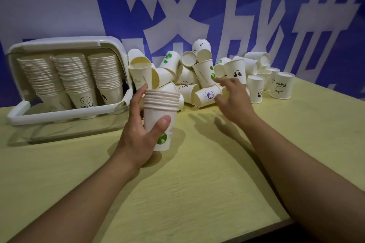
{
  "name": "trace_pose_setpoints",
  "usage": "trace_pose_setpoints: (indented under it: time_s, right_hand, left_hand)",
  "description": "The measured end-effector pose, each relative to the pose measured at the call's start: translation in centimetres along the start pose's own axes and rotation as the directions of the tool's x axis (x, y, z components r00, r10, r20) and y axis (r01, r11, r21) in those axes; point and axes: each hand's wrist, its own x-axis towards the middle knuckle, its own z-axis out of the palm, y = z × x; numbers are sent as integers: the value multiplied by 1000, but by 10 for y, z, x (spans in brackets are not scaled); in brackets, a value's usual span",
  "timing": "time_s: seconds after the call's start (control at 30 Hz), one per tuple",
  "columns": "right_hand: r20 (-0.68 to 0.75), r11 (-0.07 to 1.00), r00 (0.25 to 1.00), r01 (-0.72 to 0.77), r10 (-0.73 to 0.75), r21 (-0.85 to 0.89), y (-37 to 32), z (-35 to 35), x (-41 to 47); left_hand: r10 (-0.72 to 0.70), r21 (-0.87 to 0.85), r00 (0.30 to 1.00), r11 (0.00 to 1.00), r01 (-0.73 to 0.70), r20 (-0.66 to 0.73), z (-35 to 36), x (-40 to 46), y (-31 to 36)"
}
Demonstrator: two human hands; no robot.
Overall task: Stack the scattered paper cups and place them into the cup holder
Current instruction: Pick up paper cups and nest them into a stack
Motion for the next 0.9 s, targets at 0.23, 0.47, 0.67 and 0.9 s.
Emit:
trace_pose_setpoints:
  time_s: [0.23, 0.47, 0.67, 0.9]
  right_hand:
    - [168, 875, 941, -194, 294, -443, 37, -10, 16]
    - [165, 761, 949, -104, 269, -640, 32, -27, 22]
    - [216, 812, 943, -85, 252, -578, 27, -34, 19]
    - [327, 956, 918, -142, 224, -255, 8, -30, 15]
  left_hand:
    - [-56, 49, 993, 997, 51, 105, 3, -4, 6]
    - [-36, 32, 990, 999, 32, 133, 3, -4, 6]
    - [-39, 42, 989, 999, 33, 145, 3, -5, 5]
    - [-50, 65, 986, 997, 40, 159, 3, -6, 6]
